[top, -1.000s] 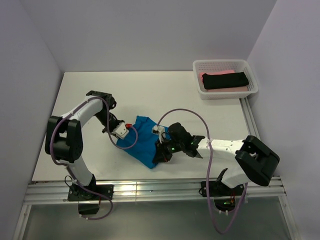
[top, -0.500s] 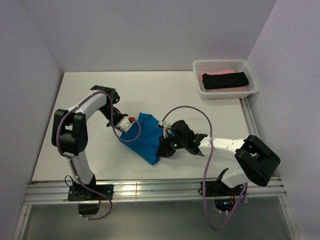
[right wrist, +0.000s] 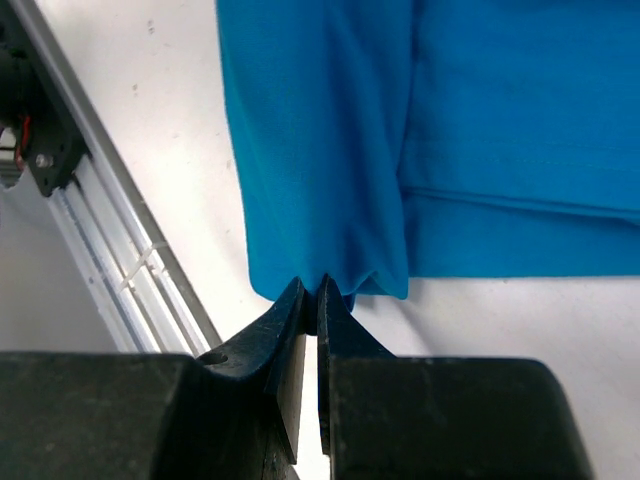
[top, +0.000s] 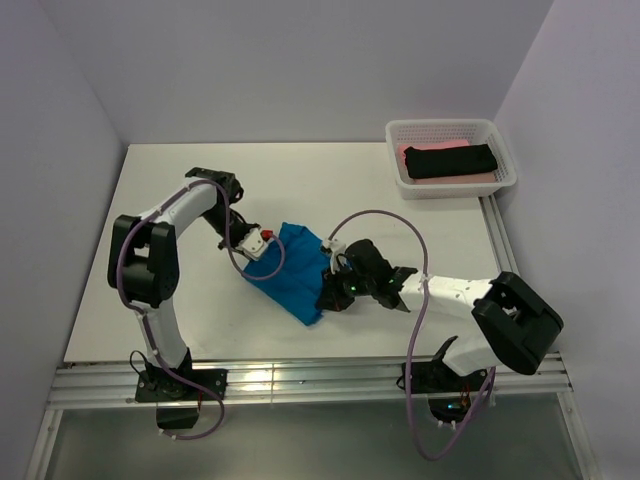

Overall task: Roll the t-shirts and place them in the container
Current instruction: Roll the tshirt

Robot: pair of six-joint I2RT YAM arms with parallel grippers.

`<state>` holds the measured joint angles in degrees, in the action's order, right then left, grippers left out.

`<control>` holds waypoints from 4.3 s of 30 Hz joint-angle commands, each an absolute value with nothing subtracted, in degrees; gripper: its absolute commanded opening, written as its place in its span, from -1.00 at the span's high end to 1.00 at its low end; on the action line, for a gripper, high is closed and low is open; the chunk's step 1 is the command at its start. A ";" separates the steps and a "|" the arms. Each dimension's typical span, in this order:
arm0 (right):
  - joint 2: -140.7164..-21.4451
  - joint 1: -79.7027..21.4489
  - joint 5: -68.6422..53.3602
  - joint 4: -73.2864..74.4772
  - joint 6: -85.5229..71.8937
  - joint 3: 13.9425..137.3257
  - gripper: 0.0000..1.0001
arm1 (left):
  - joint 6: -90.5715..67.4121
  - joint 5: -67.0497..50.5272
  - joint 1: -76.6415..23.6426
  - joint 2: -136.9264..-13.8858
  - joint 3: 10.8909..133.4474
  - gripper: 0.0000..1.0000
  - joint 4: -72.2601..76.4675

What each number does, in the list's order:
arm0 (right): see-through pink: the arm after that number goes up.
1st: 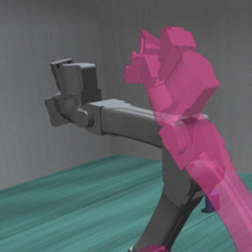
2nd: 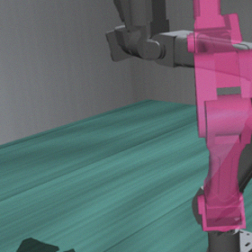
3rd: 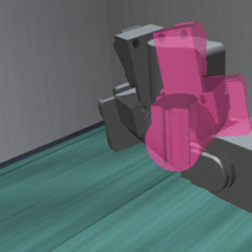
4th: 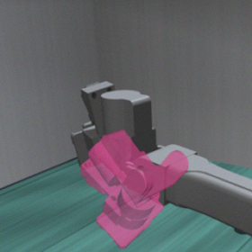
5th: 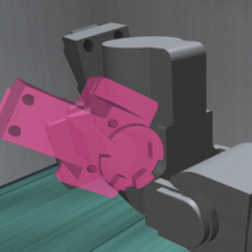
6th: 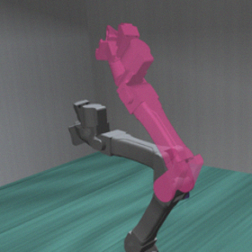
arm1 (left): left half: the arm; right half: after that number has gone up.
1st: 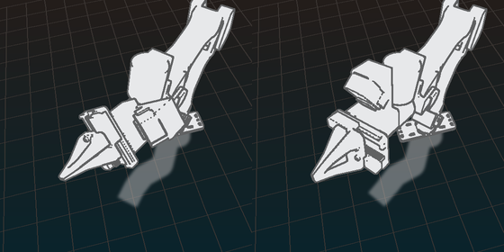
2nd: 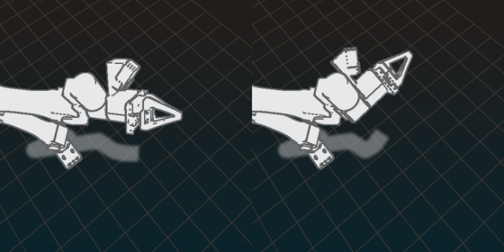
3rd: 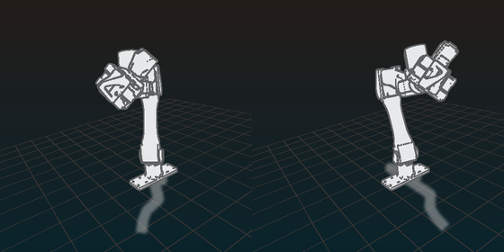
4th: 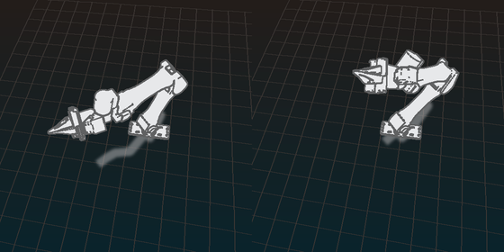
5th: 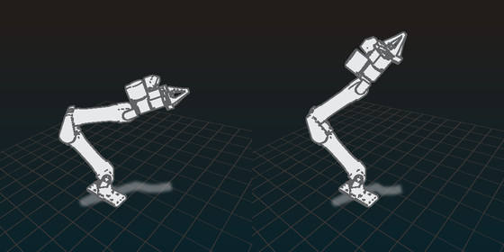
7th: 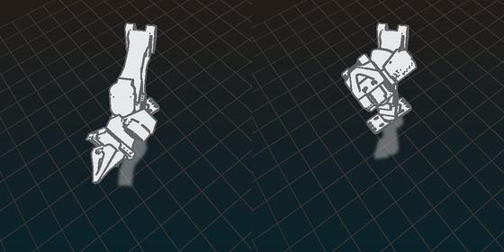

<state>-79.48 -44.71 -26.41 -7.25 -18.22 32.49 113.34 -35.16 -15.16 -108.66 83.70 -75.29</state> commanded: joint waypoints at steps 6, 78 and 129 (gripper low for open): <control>-77.87 -42.28 -20.32 -5.37 -19.34 31.90 0.95 | 120.85 -38.41 -15.38 -113.20 89.21 0.99 -75.15; -87.27 -50.45 -22.93 -39.28 -31.29 28.13 1.00 | 114.87 -32.17 -16.17 -113.12 89.14 0.99 -78.66; -85.87 -55.63 -18.99 -44.39 -43.33 25.38 1.00 | 113.29 -28.39 -16.70 -104.68 84.64 0.99 -78.75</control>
